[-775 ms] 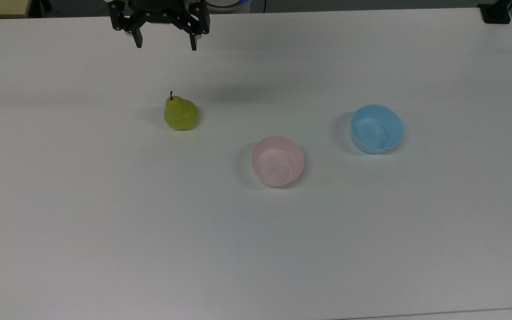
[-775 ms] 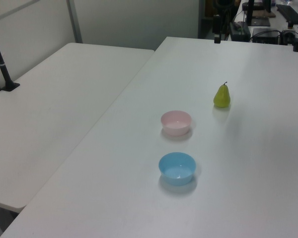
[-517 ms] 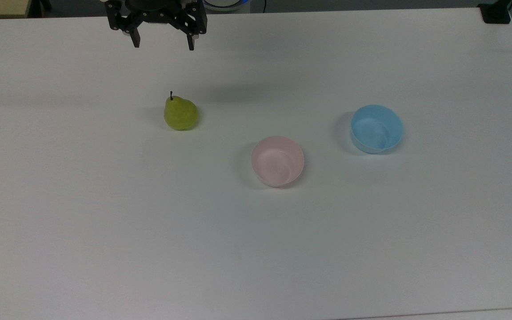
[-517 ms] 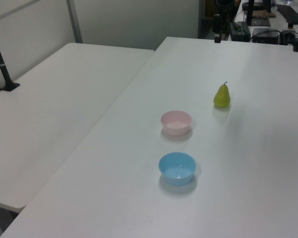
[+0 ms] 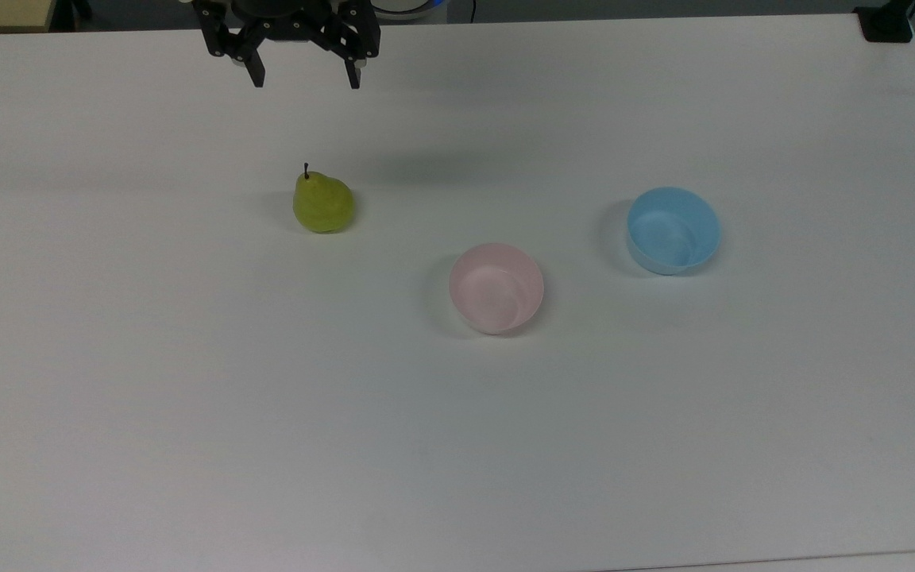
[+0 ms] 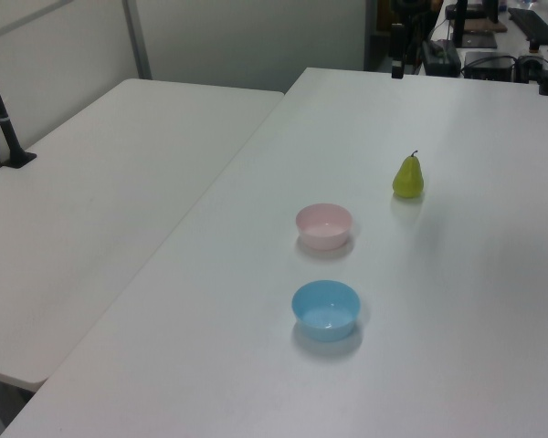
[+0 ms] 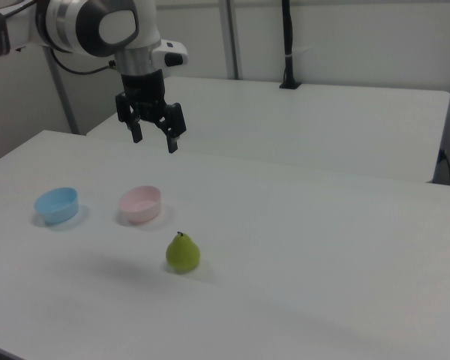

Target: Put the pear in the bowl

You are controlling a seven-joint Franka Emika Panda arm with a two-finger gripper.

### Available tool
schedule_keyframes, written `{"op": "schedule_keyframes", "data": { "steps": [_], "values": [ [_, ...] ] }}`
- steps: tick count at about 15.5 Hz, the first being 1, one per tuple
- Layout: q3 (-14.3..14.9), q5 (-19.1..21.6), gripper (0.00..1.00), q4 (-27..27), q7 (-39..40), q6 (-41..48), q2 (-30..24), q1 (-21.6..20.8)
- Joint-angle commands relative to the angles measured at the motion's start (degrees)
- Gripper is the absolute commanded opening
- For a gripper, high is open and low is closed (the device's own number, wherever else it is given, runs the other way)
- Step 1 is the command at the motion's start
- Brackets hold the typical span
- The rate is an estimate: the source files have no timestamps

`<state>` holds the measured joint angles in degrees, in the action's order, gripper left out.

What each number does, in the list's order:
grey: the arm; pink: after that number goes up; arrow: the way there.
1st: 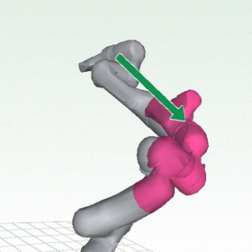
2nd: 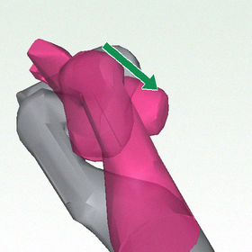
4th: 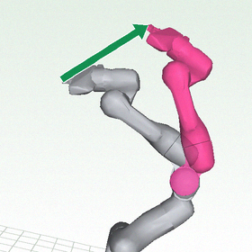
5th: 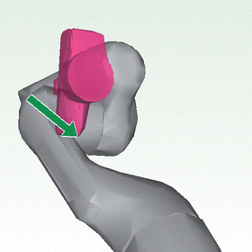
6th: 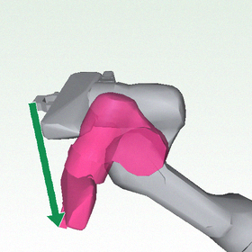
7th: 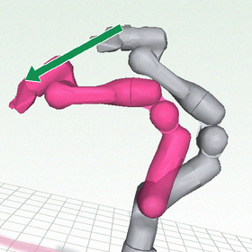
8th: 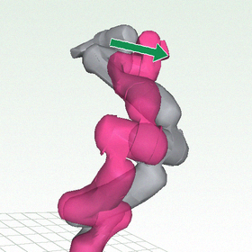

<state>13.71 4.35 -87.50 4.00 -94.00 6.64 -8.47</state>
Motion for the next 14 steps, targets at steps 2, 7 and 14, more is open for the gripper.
{"op": "schedule_keyframes", "data": {
  "steps": [2, 7, 14],
  "values": [
    [0.27, 1.19, 1.00, 0.49, -1.01, 1.10, -0.31, -0.66],
    [0.09, 1.54, 1.00, 0.31, -3.30, -5.65, 3.46, -3.99],
    [-0.52, 1.45, 1.00, 0.22, -3.21, -13.22, 13.38, -9.54]
  ]
}}
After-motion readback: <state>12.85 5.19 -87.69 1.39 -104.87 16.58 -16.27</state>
